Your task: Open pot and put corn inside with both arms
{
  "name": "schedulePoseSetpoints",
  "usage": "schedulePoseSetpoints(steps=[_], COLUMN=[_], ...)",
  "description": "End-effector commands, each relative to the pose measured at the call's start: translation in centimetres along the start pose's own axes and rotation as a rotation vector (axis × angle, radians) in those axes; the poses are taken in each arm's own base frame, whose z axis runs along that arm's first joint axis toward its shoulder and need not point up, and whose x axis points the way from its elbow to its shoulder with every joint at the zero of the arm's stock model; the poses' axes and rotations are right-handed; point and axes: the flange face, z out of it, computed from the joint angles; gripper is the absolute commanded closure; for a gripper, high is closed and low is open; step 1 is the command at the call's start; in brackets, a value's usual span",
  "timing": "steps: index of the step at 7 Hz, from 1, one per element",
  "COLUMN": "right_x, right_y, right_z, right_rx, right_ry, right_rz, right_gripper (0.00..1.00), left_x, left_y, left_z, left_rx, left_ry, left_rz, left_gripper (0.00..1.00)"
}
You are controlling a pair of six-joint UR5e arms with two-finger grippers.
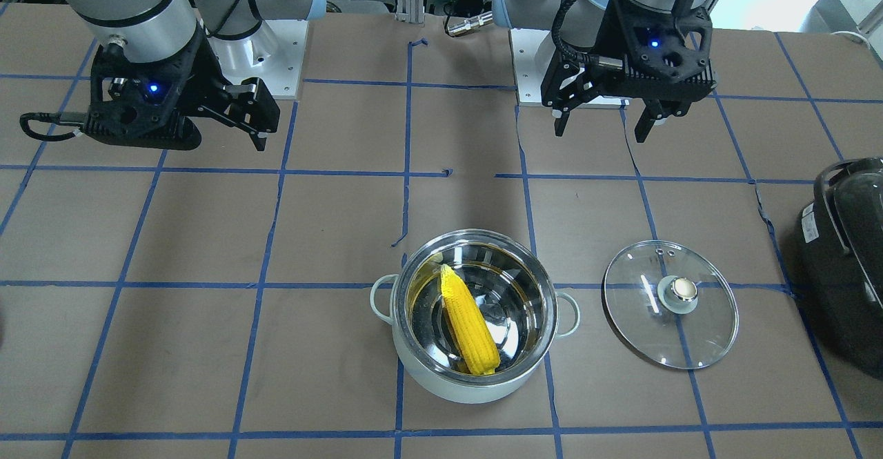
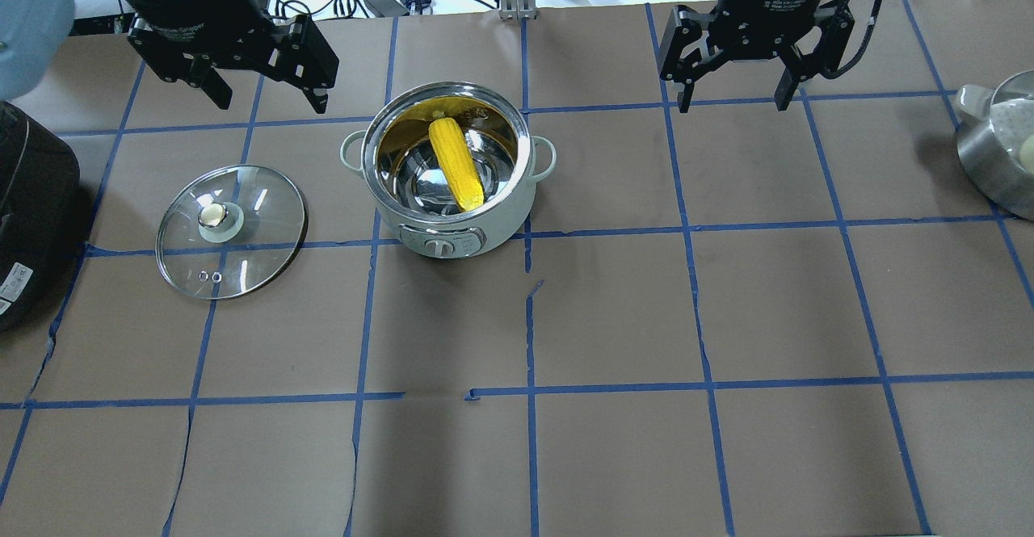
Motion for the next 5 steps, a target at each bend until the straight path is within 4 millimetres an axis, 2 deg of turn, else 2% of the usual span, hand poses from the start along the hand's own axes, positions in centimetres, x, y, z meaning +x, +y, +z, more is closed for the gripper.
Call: schedulePoseSetpoints(steps=[1, 5], right_x=[-0.04, -0.02], right_y=[0.30, 0.48], right_z=[-0.10, -0.05], right_rx=[-0.002, -0.012], right_ry=[-0.019, -0.018], right_rz=[-0.005, 0.004], right_gripper=[0.00, 0.00], left_x=[-0.22, -0.32], left_y=[-0.03, 0.21], left_z=[-0.05, -0.23], left_rx=[0.002, 0.005], left_ry=[0.025, 0.014], left_rz=[-0.015, -0.022], left_gripper=[0.00, 0.00])
